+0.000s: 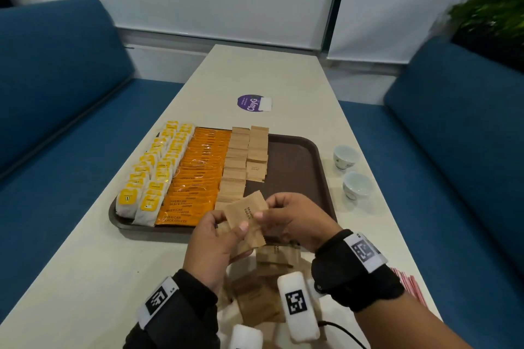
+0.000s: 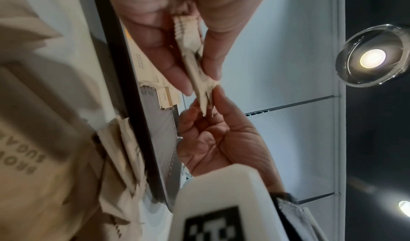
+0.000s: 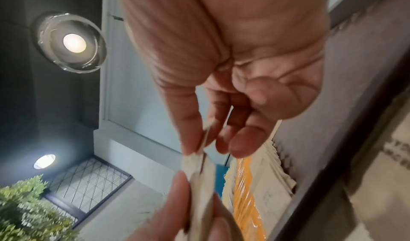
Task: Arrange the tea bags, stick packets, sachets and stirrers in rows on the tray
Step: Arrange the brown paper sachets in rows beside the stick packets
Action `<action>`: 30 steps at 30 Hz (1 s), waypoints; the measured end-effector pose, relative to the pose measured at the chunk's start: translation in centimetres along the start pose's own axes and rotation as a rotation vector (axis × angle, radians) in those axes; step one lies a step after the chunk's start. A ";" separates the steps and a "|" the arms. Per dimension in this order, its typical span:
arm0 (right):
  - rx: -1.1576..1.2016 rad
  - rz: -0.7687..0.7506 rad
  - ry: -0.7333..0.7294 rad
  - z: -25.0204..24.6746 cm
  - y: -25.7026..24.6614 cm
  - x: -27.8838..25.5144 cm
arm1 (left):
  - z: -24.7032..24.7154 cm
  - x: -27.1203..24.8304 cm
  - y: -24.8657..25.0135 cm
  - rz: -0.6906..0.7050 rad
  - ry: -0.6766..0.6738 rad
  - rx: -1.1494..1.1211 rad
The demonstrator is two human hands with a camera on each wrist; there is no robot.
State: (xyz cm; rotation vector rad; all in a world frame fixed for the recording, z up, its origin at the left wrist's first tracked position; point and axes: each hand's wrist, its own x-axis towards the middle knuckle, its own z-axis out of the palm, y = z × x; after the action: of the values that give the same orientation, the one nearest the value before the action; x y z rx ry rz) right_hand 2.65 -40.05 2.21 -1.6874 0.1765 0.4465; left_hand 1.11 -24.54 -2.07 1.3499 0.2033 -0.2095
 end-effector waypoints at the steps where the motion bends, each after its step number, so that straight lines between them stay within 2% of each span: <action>1: 0.048 0.003 0.019 -0.1 -0.1 0.1 | -0.1 -0.1 -0.1 -0.013 -0.003 -0.005; 5: 0.095 -0.030 0.128 -1.3 -1.3 1.5 | -0.9 -0.2 -0.1 -0.061 0.006 -0.048; 10: -0.245 0.007 0.320 -3.5 -2.5 6.4 | -2.2 0.3 0.2 -0.093 0.054 -0.036; 15: -0.429 0.164 0.259 -4.3 -3.1 11.3 | -3.8 1.1 0.1 -0.062 0.098 0.014; 22: -0.638 0.255 0.193 -3.7 -3.7 15.7 | -4.9 2.4 -0.1 -0.072 0.074 0.010; 26: -0.823 0.436 0.137 -3.1 -4.2 16.4 | -4.8 2.7 0.0 -0.078 0.067 0.007; 30: -0.884 0.374 0.174 -3.3 -3.9 17.1 | -4.4 2.8 0.1 -0.086 0.069 -0.037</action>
State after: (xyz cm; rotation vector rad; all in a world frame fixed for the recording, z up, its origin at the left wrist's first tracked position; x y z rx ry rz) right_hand 20.30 -40.25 -0.56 -2.5796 0.4779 0.7199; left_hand 3.72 -20.28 -3.68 1.3139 0.3223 -0.2298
